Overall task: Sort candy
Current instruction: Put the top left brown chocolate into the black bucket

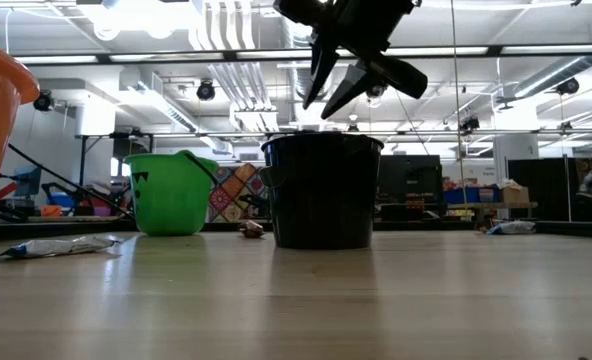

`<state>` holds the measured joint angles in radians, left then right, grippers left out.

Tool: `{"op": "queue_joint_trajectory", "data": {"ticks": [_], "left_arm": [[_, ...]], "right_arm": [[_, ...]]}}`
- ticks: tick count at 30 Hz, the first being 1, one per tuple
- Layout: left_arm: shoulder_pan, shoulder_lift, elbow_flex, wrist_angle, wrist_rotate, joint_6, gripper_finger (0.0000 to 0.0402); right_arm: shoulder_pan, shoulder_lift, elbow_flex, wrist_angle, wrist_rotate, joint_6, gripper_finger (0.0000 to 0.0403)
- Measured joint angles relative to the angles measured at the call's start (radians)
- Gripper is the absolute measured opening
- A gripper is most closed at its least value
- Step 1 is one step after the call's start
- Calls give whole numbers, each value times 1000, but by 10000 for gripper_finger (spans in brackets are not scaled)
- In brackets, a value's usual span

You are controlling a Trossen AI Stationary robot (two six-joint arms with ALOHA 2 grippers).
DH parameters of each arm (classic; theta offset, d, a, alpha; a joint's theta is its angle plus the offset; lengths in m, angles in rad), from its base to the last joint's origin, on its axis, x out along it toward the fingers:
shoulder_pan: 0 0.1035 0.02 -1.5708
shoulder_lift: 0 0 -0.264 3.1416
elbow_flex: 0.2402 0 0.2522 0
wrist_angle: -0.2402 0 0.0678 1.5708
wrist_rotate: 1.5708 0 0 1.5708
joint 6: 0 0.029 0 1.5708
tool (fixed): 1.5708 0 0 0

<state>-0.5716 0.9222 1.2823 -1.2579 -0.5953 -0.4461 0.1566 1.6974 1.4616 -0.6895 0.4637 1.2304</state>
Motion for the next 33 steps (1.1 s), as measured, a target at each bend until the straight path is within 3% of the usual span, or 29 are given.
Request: {"op": "queue_joint_trajectory", "data": {"ticks": [7, 16, 23, 33], "left_arm": [[0, 0, 0, 0, 0, 0, 87], [0, 0, 0, 0, 0, 16, 87], [0, 0, 0, 0, 0, 39, 87], [0, -1, 0, 0, -29, 70, 87]], "right_arm": [[-1, 0, 0, 8, 0, 6, 141], [-44, 1, 27, 112, -1, -83, 145], [-136, 19, 141, 111, -4, -269, 156], [-301, 19, 220, 113, -110, -392, 158]]}}
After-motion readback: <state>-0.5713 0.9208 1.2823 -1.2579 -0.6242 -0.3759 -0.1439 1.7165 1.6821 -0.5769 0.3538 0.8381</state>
